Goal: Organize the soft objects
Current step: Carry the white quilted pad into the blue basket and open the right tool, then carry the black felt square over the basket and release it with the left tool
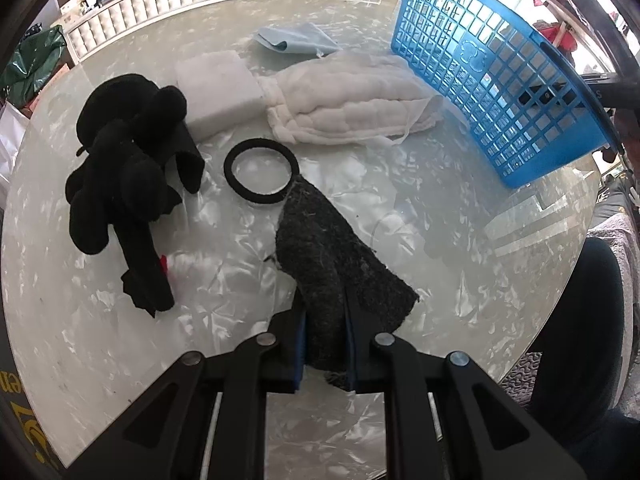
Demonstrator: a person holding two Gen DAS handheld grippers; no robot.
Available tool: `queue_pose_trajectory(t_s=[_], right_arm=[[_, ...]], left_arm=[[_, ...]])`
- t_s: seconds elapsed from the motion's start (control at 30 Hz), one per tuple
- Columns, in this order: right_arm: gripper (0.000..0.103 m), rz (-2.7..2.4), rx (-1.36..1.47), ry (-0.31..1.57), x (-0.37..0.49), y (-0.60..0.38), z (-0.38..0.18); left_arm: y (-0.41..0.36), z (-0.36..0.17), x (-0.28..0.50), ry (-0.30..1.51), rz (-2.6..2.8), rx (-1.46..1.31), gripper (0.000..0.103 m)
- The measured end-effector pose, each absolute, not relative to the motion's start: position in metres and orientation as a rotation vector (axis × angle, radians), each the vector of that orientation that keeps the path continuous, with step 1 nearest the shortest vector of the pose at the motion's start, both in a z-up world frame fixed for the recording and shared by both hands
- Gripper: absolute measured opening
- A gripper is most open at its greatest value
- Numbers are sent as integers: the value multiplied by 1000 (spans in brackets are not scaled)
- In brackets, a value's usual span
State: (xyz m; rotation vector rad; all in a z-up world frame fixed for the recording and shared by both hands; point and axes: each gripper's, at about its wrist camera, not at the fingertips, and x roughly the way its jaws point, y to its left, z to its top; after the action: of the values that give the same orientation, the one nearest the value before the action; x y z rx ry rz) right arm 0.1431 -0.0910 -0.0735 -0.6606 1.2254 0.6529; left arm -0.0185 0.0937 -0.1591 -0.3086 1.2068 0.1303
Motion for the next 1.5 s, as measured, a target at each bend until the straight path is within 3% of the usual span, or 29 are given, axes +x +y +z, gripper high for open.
queue_pose_trajectory(t_s=[0.07, 0.43, 0.6, 0.93, 1.5], right_arm=[[40, 657, -670, 1225, 141, -91, -72], [92, 599, -744, 1073, 122, -91, -45], [103, 613, -699, 1039, 115, -104, -28], [103, 642, -629, 939, 103, -132, -2], [103, 550, -623, 970, 101, -153, -1]], left_arm=[[95, -159, -18, 1208, 130, -316, 14], [97, -147, -18, 1196, 166, -315, 14], [96, -134, -16, 1185, 182, -304, 14], [69, -86, -12, 1124, 161, -246, 14], [47, 27, 41, 940, 84, -106, 14]])
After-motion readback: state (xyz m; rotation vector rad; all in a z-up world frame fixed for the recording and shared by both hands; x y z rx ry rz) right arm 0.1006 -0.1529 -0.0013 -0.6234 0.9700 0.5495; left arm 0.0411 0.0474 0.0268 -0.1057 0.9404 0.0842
